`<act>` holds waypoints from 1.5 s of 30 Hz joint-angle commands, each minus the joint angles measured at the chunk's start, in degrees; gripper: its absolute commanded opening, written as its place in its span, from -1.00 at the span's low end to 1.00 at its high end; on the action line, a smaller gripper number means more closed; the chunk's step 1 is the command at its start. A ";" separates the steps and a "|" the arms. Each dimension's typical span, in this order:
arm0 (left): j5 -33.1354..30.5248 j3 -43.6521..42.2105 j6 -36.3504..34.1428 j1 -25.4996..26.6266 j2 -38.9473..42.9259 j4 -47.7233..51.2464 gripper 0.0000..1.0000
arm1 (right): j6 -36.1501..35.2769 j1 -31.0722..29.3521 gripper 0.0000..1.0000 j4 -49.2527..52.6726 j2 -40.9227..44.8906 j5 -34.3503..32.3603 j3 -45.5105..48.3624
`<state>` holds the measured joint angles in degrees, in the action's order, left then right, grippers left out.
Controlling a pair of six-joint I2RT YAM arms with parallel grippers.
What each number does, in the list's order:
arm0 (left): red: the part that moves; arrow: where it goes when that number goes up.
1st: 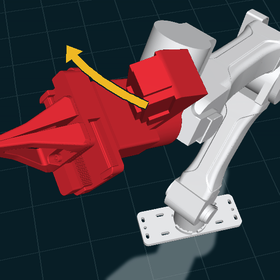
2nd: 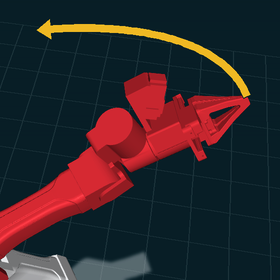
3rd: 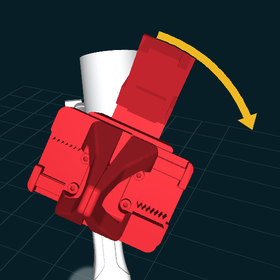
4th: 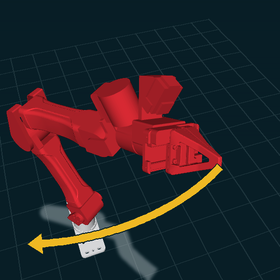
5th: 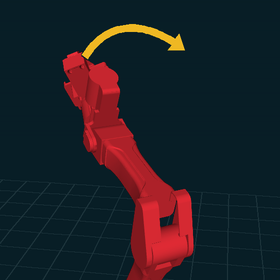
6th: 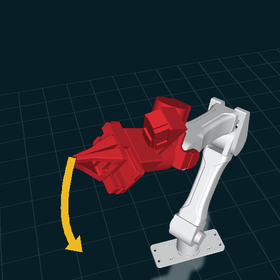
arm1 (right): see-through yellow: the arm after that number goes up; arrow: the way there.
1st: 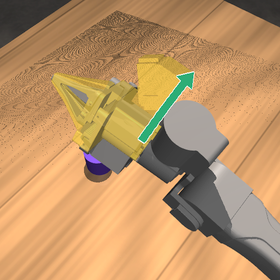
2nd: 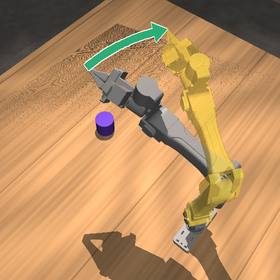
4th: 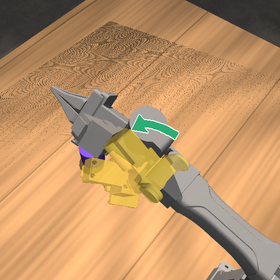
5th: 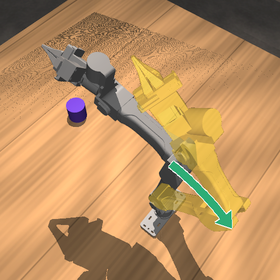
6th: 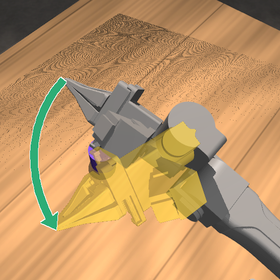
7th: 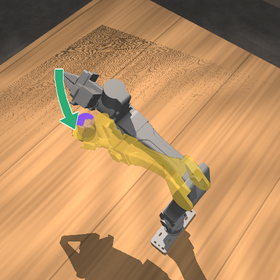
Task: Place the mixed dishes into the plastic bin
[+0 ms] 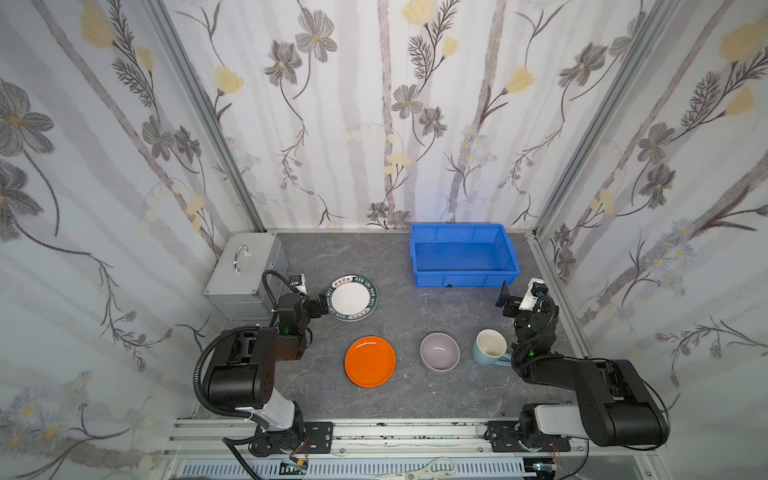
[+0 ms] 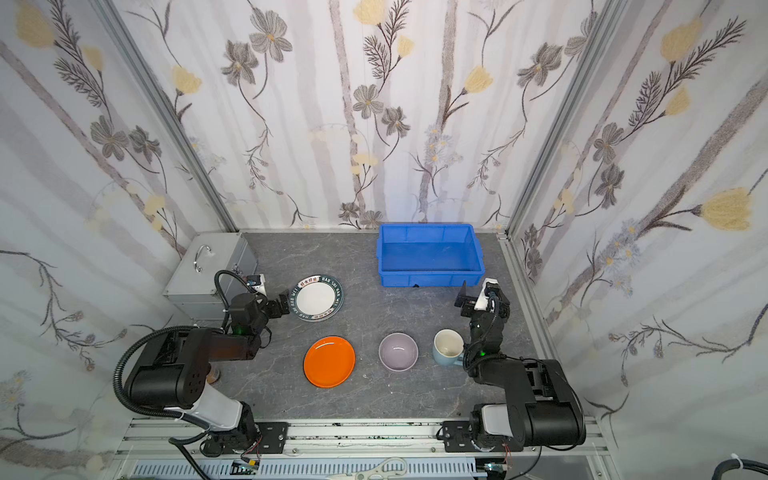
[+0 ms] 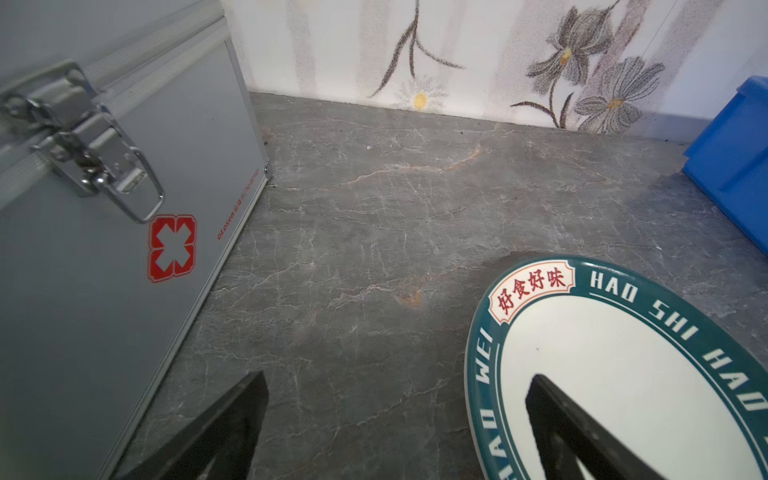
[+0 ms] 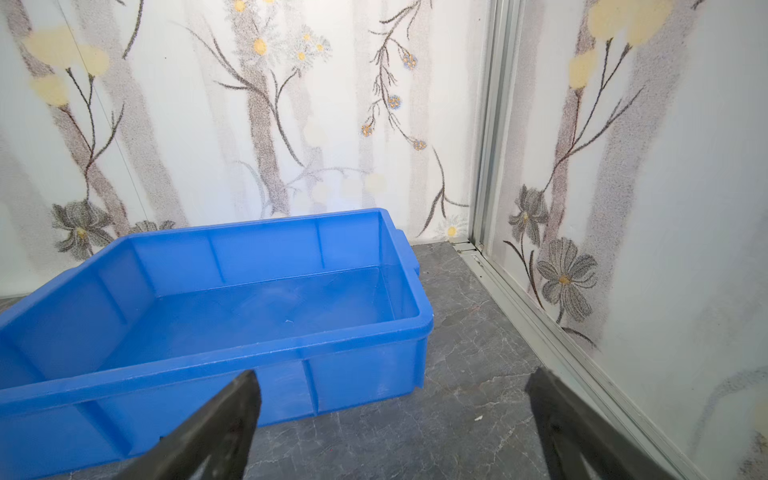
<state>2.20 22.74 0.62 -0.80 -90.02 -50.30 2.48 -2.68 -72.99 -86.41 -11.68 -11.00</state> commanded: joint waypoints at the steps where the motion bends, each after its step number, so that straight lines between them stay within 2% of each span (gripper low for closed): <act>1: 0.26 0.20 -0.12 -0.08 0.18 -0.76 1.00 | -0.75 -0.13 0.99 -2.77 0.19 0.38 -0.03; 45: -0.66 0.38 -0.40 0.44 0.16 -0.43 1.00 | -0.72 -0.13 0.99 -2.53 0.10 0.51 -0.20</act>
<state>2.13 22.79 0.56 -0.47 -90.02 -50.28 2.48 -2.76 -72.99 -86.41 -11.68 -11.00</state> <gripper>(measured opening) 0.997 0.996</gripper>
